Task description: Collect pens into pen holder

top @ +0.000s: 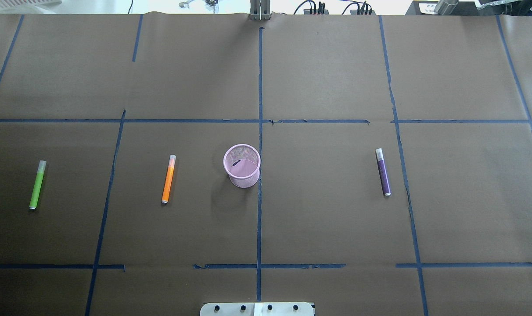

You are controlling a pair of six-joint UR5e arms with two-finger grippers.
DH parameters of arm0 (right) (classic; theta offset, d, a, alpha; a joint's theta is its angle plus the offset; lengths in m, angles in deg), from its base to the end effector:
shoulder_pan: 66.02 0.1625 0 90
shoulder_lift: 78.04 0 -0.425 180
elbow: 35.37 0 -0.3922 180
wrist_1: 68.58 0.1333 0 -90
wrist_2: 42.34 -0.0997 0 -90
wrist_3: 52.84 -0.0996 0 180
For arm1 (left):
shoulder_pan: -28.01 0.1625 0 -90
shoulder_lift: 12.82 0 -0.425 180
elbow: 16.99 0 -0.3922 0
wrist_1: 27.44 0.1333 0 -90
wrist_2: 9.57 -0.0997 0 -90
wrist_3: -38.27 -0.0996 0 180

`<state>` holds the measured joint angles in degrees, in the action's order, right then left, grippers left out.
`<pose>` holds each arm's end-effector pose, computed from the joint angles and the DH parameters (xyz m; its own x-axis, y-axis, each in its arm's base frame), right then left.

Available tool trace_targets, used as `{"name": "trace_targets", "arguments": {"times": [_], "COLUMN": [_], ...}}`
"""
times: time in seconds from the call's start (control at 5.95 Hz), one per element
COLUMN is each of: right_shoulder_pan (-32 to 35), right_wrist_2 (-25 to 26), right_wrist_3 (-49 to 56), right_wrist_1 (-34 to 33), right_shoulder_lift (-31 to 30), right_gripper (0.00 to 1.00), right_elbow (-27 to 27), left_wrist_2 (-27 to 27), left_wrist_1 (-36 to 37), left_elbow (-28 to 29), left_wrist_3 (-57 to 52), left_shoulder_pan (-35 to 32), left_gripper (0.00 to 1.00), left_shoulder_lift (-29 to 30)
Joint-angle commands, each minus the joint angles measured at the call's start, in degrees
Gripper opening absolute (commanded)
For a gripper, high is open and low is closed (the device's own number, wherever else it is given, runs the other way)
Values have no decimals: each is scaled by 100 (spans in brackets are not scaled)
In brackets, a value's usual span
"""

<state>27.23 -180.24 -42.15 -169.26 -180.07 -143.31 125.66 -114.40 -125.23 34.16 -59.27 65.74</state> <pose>0.0817 -0.3913 0.6126 0.6648 -0.0867 0.7420 0.0680 0.9961 0.0554 -0.0431 -0.4117 0.5961 0.6961 0.1512 -0.7019 -0.0975 0.9884 0.1162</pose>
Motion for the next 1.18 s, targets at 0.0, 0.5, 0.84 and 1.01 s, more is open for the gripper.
{"name": "trace_targets", "arguments": {"times": [0.0,0.5,0.84,1.01], "right_shoulder_pan": [-8,-78,-87,-96], "right_wrist_2": [-9,-9,-9,-9], "right_wrist_3": [-31,-22,-23,-31], "right_wrist_1": [189,189,198,198], "right_shoulder_lift": [-10,-19,-19,-19], "right_gripper": [100,100,100,100], "right_elbow": [10,45,45,45], "left_wrist_2": [-15,-59,-250,-304], "left_wrist_1": [-258,-1943,-2472,-2510], "left_elbow": [83,922,1549,1717], "left_wrist_3": [729,3909,4453,4672], "left_shoulder_pan": [766,2271,2660,2802], "left_gripper": [100,100,100,100], "left_shoulder_lift": [193,788,1144,1318]}}
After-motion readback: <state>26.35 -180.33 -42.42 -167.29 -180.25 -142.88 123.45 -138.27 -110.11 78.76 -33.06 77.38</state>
